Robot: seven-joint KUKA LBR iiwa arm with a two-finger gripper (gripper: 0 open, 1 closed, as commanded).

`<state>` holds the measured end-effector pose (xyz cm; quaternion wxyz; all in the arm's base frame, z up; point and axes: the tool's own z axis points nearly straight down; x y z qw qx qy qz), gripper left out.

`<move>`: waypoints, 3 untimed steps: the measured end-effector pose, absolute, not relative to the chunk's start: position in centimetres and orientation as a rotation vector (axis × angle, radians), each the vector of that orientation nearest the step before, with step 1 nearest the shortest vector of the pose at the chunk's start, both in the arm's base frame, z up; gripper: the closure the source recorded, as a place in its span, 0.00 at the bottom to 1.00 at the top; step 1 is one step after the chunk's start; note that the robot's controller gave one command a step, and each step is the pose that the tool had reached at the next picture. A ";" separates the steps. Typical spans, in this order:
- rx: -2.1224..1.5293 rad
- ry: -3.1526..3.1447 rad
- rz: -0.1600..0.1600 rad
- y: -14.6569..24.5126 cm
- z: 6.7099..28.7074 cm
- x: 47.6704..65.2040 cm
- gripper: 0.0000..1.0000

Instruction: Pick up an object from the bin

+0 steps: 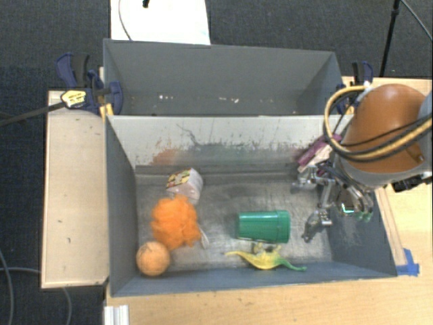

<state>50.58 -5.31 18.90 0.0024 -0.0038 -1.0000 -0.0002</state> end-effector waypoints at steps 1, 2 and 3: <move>-0.009 -3.144 0.001 -5.3 19.2 50.8 0.00; 0.084 -3.148 0.003 -4.8 18.0 50.8 0.00; 0.403 -3.124 0.002 -2.1 12.0 51.1 0.00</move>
Offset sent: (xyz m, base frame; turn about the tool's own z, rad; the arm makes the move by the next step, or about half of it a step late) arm -0.0068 0.0439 -0.1190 -0.4677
